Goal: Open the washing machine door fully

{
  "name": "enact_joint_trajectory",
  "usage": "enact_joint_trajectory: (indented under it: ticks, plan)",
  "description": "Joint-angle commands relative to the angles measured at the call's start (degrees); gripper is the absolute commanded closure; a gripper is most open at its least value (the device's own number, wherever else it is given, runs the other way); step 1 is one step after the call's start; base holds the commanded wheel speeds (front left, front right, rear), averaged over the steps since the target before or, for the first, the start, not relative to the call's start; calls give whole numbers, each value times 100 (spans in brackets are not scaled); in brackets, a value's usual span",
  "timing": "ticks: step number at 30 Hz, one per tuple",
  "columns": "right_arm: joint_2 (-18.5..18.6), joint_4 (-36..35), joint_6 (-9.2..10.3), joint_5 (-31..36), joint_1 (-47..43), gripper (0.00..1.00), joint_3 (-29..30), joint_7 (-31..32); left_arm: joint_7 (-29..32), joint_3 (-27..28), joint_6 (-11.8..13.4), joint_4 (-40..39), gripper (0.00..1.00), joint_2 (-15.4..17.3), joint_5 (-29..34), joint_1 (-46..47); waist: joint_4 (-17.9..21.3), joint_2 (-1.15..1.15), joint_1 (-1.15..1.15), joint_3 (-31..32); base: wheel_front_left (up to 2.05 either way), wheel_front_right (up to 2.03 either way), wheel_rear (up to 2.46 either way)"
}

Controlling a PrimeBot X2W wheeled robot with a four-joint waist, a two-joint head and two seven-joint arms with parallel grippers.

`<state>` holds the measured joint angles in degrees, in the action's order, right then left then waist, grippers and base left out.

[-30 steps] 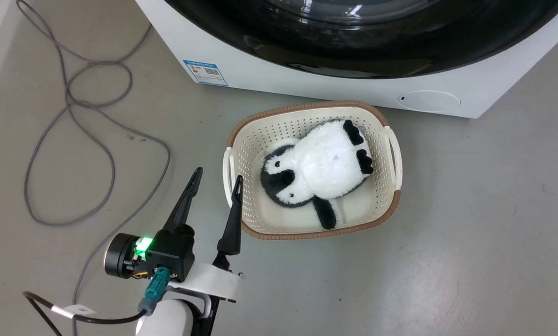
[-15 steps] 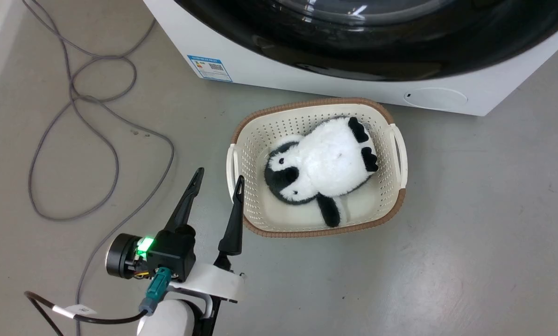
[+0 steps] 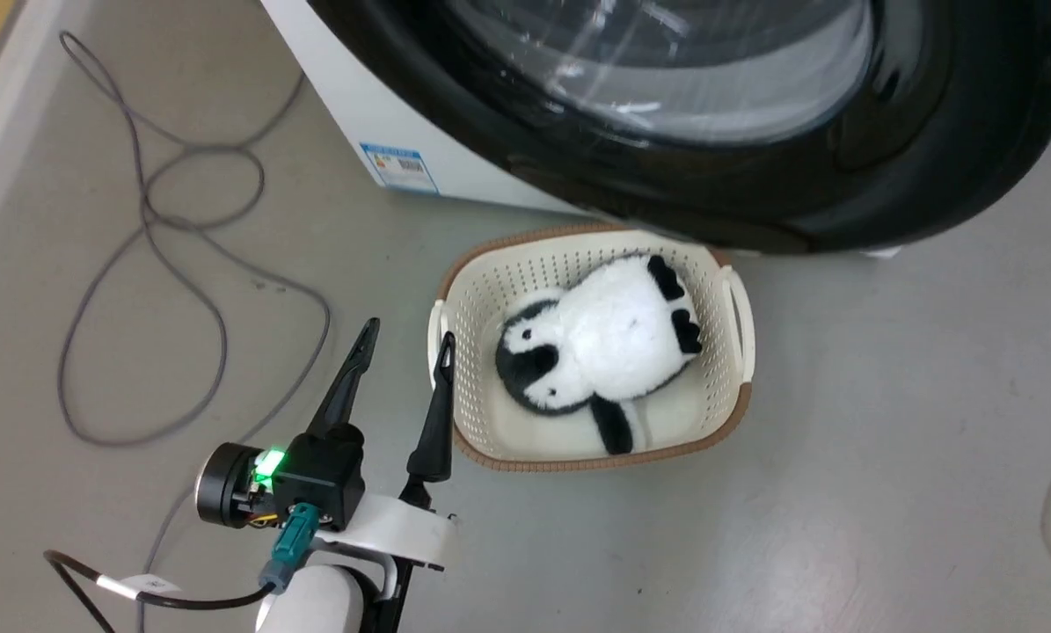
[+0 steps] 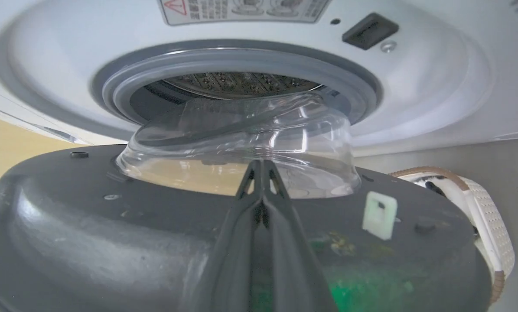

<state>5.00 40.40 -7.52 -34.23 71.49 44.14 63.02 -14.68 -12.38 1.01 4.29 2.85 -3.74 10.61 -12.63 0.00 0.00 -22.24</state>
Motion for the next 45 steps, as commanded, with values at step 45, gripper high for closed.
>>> enact_joint_trajectory:
  ticks: [45]
  plan:
    - [-212, -360, 3, -3509, -3884, 100, -2701, -687, -32, 375, -228, 278, 0, 22, 15, -993, -336, 0, 0, 2095, 0, 0, 0]
